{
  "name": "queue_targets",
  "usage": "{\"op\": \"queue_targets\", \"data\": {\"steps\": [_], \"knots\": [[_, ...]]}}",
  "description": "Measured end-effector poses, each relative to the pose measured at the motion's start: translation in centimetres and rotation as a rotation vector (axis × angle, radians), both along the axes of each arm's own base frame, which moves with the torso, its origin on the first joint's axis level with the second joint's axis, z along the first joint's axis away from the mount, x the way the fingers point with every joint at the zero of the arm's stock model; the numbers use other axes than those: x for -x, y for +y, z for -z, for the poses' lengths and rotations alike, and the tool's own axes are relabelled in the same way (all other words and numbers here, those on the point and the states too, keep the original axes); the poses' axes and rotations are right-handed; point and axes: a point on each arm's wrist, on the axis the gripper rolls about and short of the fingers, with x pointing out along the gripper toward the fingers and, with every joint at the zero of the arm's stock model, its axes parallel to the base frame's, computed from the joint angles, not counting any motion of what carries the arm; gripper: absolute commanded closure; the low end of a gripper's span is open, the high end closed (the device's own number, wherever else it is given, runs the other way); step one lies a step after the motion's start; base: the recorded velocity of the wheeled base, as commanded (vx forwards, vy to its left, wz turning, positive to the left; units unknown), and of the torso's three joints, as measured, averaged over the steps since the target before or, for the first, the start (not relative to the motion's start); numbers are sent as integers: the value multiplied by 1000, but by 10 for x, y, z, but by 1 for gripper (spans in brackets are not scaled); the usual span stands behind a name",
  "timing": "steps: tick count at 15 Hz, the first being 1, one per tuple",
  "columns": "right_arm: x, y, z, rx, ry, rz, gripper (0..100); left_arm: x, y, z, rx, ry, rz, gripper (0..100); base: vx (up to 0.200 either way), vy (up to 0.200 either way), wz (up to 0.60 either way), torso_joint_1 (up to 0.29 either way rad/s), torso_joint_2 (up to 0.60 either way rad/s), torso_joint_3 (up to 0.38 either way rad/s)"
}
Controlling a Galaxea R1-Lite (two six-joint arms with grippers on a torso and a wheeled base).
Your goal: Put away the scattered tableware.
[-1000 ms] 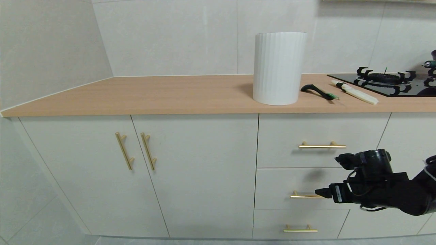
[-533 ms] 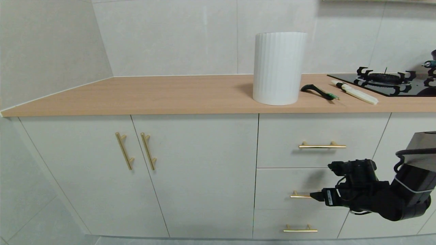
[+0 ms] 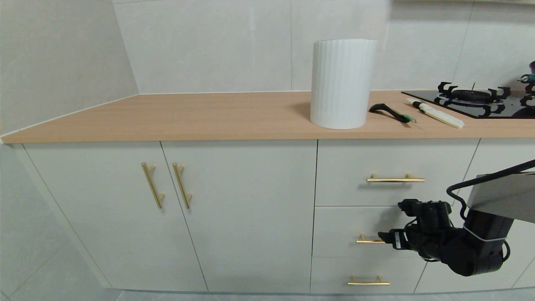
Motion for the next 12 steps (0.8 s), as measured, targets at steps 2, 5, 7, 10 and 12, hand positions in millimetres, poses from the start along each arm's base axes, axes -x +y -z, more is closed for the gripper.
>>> {"op": "queue_targets", "data": {"steps": [2, 5, 7, 10, 12], "knots": [[0, 1, 5, 4, 14, -2, 0, 0, 0, 0, 0, 0, 0, 0, 0, 0, 0, 0, 0, 0], [1, 1, 11, 12, 45, -4, 0, 0, 0, 0, 0, 0, 0, 0, 0, 0, 0, 0, 0, 0], [3, 2, 14, 20, 94, -3, 0, 0, 0, 0, 0, 0, 0, 0, 0, 0, 0, 0, 0, 0], [3, 2, 13, 21, 99, -3, 0, 0, 0, 0, 0, 0, 0, 0, 0, 0, 0, 0, 0, 0], [3, 3, 13, 24, 100, -3, 0, 0, 0, 0, 0, 0, 0, 0, 0, 0, 0, 0, 0, 0]]}}
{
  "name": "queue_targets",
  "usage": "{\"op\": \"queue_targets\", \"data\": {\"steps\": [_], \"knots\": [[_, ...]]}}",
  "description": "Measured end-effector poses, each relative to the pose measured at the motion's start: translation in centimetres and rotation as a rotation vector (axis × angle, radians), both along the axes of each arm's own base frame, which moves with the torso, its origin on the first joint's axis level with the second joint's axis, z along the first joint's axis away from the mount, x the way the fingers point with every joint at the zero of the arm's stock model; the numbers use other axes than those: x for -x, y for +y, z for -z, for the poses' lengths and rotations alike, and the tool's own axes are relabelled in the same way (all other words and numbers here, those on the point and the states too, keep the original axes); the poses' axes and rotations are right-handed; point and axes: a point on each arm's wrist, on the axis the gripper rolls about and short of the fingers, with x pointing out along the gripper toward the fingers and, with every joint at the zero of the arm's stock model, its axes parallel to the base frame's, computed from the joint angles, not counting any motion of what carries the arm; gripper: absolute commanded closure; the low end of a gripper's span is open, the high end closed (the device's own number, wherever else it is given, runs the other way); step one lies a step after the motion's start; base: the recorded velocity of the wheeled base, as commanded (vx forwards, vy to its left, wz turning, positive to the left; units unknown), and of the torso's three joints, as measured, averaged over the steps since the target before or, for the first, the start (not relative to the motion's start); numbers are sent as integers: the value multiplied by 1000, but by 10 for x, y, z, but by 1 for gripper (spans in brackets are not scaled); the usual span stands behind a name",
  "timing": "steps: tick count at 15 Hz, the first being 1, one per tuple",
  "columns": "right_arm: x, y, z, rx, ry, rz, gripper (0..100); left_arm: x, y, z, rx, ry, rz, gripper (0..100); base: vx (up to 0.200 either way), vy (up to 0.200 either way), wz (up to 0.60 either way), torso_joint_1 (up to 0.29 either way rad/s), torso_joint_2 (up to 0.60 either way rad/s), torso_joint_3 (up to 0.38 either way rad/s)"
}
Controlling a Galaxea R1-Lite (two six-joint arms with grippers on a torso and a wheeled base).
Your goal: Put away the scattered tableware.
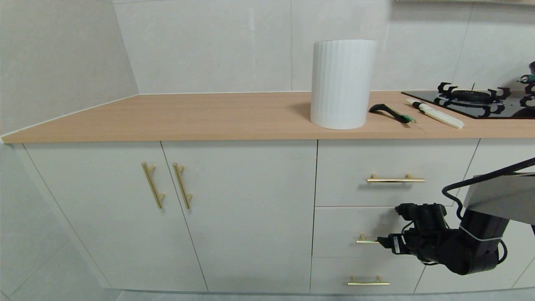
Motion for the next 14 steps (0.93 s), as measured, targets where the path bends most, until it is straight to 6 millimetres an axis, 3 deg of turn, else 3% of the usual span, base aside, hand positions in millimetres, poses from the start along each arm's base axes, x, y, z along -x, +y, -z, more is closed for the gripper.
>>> {"op": "queue_targets", "data": {"steps": [9, 14], "knots": [[0, 6, 7, 45, 49, -5, 0, 0, 0, 0, 0, 0, 0, 0, 0, 0, 0, 0, 0, 0], [16, 5, -10, 54, 117, -22, 0, 0, 0, 0, 0, 0, 0, 0, 0, 0, 0, 0, 0, 0]]}}
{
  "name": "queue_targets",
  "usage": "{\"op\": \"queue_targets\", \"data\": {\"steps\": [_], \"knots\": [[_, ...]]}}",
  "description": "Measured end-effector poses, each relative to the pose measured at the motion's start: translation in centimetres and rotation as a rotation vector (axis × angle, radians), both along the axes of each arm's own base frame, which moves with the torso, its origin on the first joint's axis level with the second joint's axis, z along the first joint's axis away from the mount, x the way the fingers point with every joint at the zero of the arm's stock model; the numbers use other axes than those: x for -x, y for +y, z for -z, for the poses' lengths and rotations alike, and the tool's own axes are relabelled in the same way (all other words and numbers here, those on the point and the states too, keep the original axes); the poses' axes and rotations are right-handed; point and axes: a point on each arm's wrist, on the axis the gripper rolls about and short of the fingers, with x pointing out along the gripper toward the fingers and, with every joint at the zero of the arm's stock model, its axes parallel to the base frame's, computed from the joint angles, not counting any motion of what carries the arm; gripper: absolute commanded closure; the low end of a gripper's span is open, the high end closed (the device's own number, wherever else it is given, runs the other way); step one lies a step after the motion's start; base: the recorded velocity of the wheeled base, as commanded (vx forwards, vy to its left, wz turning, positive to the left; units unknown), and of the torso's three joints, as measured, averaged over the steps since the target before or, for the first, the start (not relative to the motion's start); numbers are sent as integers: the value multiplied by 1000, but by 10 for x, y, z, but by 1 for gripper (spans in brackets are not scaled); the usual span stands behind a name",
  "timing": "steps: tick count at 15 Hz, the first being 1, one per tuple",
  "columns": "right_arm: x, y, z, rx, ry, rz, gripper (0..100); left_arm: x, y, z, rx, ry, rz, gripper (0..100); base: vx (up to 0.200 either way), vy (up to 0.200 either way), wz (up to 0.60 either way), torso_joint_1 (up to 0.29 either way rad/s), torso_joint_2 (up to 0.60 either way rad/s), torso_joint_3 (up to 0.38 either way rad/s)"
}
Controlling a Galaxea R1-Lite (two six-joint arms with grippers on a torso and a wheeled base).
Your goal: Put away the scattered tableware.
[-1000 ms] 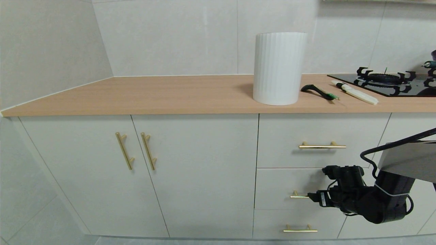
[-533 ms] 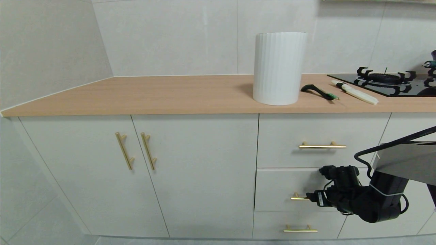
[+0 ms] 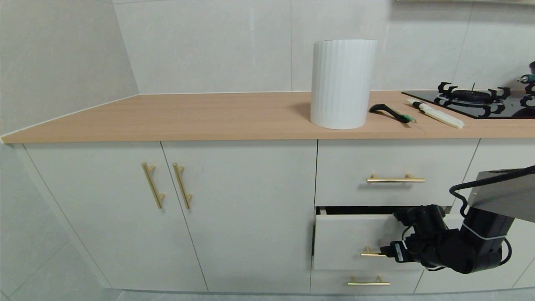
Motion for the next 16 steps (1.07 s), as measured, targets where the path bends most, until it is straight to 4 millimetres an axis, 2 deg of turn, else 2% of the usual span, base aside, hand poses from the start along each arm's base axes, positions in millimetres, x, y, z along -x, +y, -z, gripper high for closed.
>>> {"op": "queue_targets", "data": {"steps": [1, 3, 5, 7, 9, 10, 12, 16], "knots": [[6, -1, -9, 0, 32, -5, 0, 0, 0, 0, 0, 0, 0, 0, 0, 0, 0, 0, 0, 0], [18, -2, -44, -11, 56, -14, 0, 0, 0, 0, 0, 0, 0, 0, 0, 0, 0, 0, 0, 0], [34, -1, -89, -20, 48, -30, 0, 0, 0, 0, 0, 0, 0, 0, 0, 0, 0, 0, 0, 0], [57, 0, -141, -21, 86, -49, 0, 0, 0, 0, 0, 0, 0, 0, 0, 0, 0, 0, 0, 0], [66, 2, -186, -41, -13, -62, 0, 0, 0, 0, 0, 0, 0, 0, 0, 0, 0, 0, 0, 0], [66, 2, -197, -49, -52, -65, 0, 0, 0, 0, 0, 0, 0, 0, 0, 0, 0, 0, 0, 0], [55, 7, -204, -61, -118, -76, 0, 0, 0, 0, 0, 0, 0, 0, 0, 0, 0, 0, 0, 0], [35, 23, -184, -72, -117, -75, 0, 0, 0, 0, 0, 0, 0, 0, 0, 0, 0, 0, 0, 0]]}}
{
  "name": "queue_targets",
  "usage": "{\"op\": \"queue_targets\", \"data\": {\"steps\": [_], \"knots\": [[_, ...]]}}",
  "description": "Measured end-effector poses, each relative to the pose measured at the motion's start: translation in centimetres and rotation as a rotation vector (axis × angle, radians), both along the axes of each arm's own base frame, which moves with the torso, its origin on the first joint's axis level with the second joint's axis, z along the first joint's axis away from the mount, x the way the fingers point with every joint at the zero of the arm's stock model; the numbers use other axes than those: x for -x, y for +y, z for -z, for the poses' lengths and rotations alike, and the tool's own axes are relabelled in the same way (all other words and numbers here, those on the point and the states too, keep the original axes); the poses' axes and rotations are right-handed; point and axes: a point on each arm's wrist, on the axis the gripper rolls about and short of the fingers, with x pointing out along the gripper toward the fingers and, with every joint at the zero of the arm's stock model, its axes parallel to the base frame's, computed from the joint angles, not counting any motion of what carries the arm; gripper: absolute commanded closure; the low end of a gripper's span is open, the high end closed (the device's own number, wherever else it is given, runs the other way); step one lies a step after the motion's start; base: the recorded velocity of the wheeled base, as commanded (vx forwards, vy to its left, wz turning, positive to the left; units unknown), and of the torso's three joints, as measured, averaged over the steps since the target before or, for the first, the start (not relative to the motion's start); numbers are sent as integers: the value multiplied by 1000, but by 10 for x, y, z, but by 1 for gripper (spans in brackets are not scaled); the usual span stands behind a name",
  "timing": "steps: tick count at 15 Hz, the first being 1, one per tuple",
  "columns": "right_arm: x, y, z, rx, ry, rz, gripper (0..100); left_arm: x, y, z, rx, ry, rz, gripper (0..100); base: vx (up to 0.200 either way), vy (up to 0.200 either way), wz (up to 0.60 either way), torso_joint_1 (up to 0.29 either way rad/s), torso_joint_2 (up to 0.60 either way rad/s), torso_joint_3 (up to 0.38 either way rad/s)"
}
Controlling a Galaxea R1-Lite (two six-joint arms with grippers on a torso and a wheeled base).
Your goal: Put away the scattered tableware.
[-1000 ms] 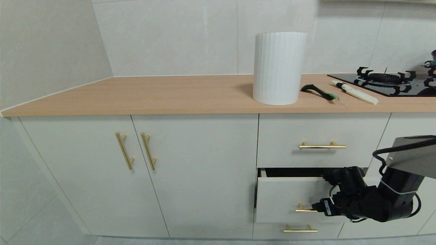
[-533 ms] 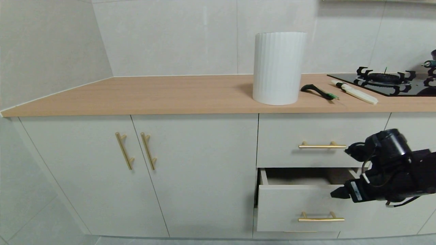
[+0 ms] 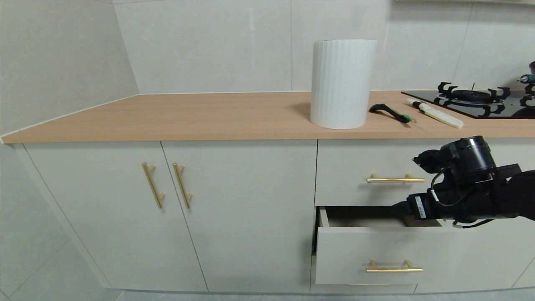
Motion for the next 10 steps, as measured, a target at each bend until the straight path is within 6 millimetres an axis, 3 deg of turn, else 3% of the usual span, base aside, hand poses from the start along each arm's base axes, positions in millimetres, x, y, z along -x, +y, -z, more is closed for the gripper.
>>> {"op": "queue_targets", "data": {"steps": [5, 10], "knots": [[-22, 20, 36, 46, 9, 60, 0, 0, 0, 0, 0, 0, 0, 0, 0, 0, 0, 0, 0, 0], [-35, 26, 67, 60, 48, 83, 0, 0, 0, 0, 0, 0, 0, 0, 0, 0, 0, 0, 0, 0]]}}
